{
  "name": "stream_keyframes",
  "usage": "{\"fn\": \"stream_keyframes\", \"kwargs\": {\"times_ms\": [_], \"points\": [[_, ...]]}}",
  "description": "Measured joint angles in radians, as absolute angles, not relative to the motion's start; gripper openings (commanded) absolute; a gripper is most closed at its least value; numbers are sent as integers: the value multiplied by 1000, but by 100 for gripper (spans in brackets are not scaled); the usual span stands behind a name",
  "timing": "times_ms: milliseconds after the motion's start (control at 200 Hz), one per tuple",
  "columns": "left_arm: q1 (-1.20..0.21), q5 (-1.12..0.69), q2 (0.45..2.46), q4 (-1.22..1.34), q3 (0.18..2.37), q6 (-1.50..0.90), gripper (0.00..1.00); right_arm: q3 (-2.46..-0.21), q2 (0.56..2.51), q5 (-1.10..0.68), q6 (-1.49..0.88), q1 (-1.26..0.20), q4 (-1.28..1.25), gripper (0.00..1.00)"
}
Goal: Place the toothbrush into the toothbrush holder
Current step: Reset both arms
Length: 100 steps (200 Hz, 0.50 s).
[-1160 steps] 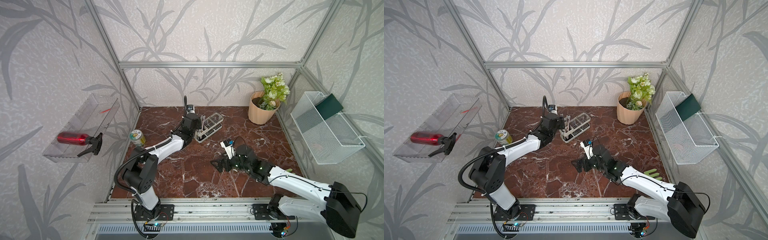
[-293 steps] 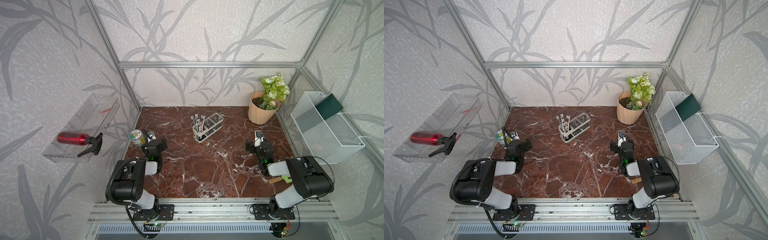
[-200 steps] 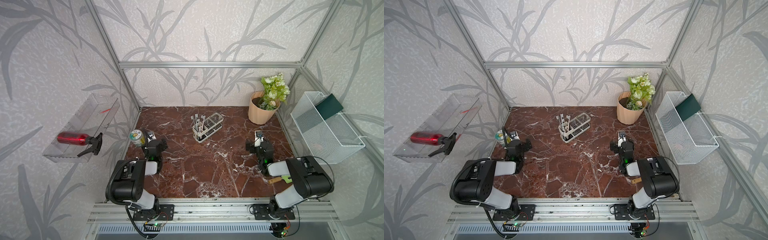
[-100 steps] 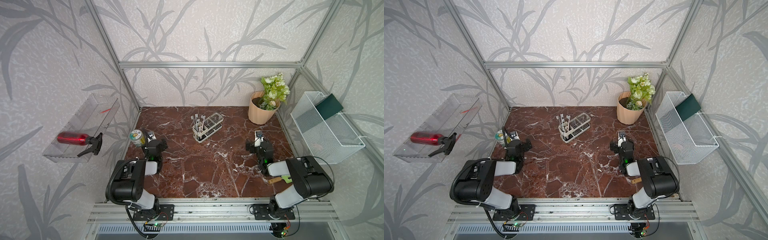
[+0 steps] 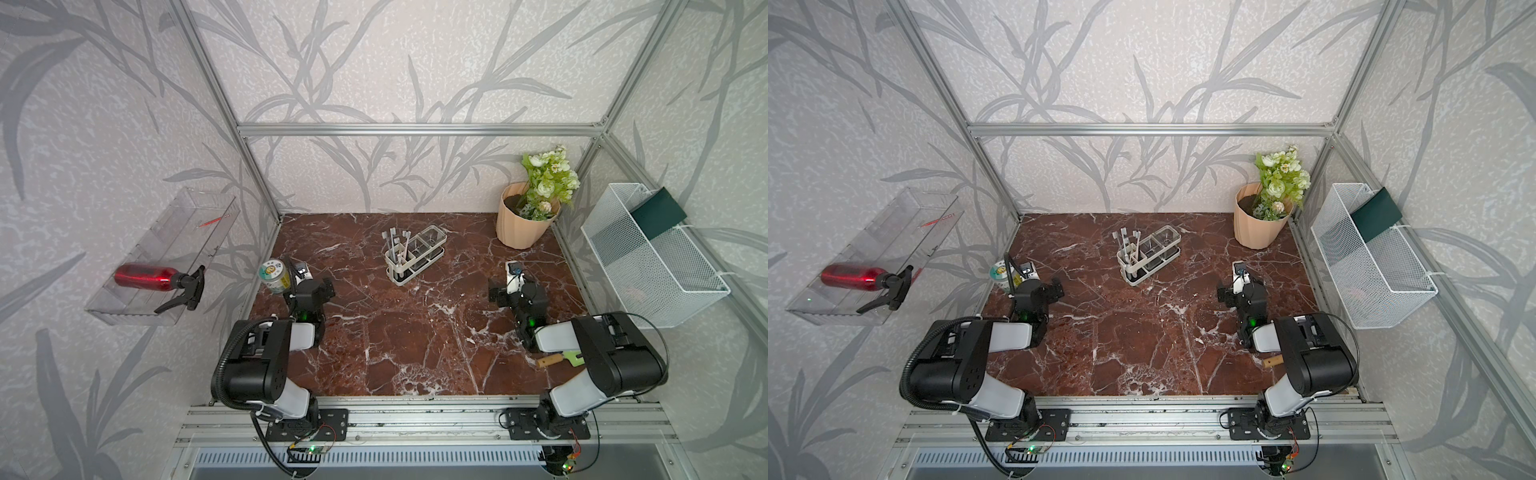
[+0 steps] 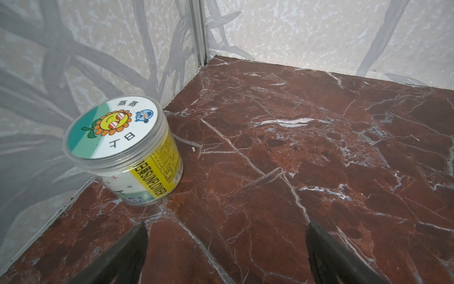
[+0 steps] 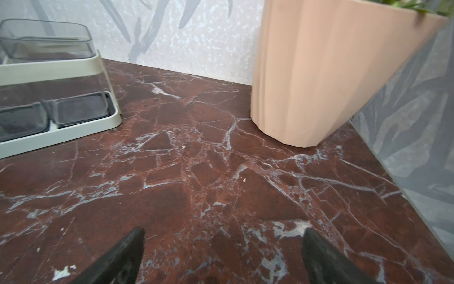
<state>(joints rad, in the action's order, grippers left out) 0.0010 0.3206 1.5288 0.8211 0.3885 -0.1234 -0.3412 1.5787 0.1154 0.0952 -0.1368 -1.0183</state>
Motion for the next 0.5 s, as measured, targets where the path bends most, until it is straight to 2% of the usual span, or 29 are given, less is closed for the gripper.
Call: {"fn": "stream_keyframes", "kwargs": {"times_ms": [500], "points": [[1, 321, 1529, 821, 389, -123, 99, -341, 1579, 46, 110, -136, -1018, 99]]}}
